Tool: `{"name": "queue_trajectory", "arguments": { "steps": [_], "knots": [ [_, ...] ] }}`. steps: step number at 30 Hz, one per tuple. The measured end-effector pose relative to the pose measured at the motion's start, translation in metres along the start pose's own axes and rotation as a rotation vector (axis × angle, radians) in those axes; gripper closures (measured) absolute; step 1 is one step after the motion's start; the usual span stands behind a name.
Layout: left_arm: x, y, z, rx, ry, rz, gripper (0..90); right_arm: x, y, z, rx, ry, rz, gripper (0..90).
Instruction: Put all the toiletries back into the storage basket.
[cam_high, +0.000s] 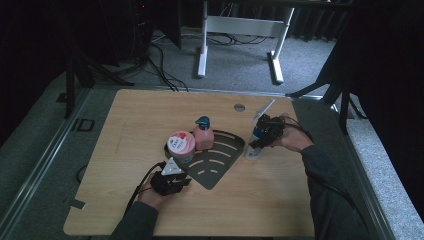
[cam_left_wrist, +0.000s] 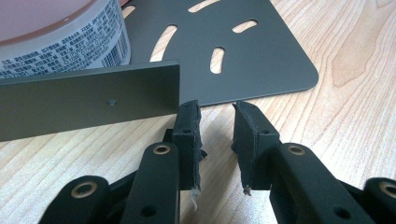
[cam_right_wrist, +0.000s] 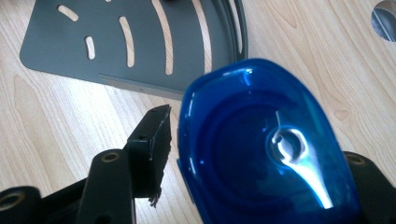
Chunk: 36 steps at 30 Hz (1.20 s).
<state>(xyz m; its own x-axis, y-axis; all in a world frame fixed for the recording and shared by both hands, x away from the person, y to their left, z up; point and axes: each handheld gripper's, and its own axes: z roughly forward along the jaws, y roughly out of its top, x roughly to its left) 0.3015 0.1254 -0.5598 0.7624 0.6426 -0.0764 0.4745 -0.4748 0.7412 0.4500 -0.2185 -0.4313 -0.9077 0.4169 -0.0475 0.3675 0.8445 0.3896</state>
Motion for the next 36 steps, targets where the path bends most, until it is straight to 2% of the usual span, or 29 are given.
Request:
{"name": "queue_trajectory", "arguments": {
  "steps": [8,14,21,29,36],
  "knots": [
    [0.0001,-0.0001,0.0001,-0.002,-0.001,-0.001,71.1,-0.001,0.0037,0.002,0.014,0.0,-0.002,42.8],
    [0.0002,-0.0001,0.0002,-0.002,-0.002,0.0,71.1,-0.001,0.0056,0.0036,0.032,-0.007,-0.009,46.9],
    [0.0003,-0.0001,0.0003,-0.003,-0.003,-0.001,71.1,-0.0001,0.0062,0.0029,0.046,0.006,0.001,50.4],
    [0.0002,-0.0001,0.0004,-0.004,-0.003,-0.001,71.1,-0.0005,0.0081,0.0023,0.075,0.014,0.027,50.9],
    [0.0002,-0.0001,0.0005,-0.005,-0.003,-0.002,71.1,0.002,0.0087,0.0023,0.078,0.004,0.018,51.7]
  ]
}}
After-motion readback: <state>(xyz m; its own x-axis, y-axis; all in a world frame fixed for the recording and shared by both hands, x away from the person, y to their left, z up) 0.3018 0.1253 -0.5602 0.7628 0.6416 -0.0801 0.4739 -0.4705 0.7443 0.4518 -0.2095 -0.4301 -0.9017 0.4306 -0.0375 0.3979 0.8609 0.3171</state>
